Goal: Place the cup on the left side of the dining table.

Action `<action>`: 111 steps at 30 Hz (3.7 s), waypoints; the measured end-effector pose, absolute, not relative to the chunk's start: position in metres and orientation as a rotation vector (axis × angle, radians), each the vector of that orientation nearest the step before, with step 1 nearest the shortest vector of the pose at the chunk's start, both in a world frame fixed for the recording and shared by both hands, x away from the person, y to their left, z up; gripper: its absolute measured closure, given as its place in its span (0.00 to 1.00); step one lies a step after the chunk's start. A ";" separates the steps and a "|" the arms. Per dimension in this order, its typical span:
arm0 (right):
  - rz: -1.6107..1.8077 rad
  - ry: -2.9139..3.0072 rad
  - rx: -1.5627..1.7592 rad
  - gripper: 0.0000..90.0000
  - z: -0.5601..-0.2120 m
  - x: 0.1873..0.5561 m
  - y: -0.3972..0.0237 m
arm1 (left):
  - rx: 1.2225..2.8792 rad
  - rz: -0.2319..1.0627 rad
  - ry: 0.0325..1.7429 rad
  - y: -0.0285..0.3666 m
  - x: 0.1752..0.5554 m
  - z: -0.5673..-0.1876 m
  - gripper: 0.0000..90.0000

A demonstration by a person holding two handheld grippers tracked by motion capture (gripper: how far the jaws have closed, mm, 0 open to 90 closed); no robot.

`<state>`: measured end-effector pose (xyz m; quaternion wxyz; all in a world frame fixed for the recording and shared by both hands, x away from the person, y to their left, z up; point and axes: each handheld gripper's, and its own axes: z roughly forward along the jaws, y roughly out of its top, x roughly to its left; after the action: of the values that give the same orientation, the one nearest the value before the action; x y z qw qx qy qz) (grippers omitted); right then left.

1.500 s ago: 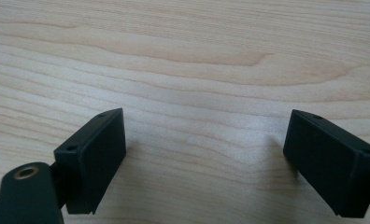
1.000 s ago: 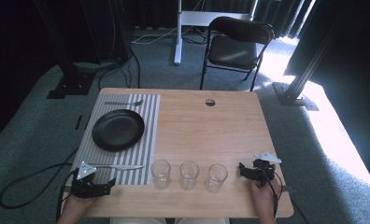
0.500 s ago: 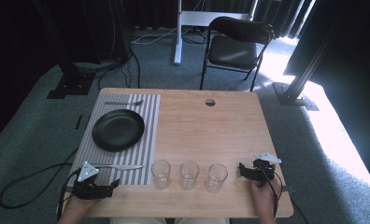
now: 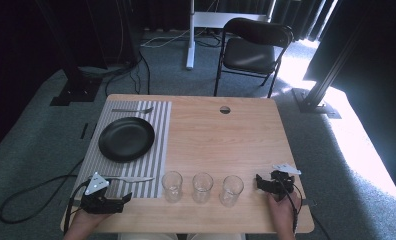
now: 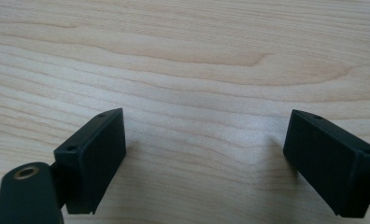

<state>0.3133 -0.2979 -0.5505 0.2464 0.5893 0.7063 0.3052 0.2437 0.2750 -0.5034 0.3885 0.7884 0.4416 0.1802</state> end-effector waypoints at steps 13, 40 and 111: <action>0.832 1.927 1.608 0.14 -0.551 0.313 -0.298 | 2.004 0.425 1.040 0.265 0.241 -0.494 0.05; 0.832 1.927 1.607 0.14 -0.551 0.313 -0.298 | 1.973 0.344 0.822 0.239 0.243 -0.459 0.05; 0.833 1.928 1.605 0.14 -0.551 0.313 -0.298 | 2.177 0.297 0.494 0.129 0.266 -0.430 0.06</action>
<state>0.3133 -0.2981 -0.5506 0.2469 0.5885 0.7068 0.3053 0.2661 0.1294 -0.4300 0.4302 0.8726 0.1982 0.1189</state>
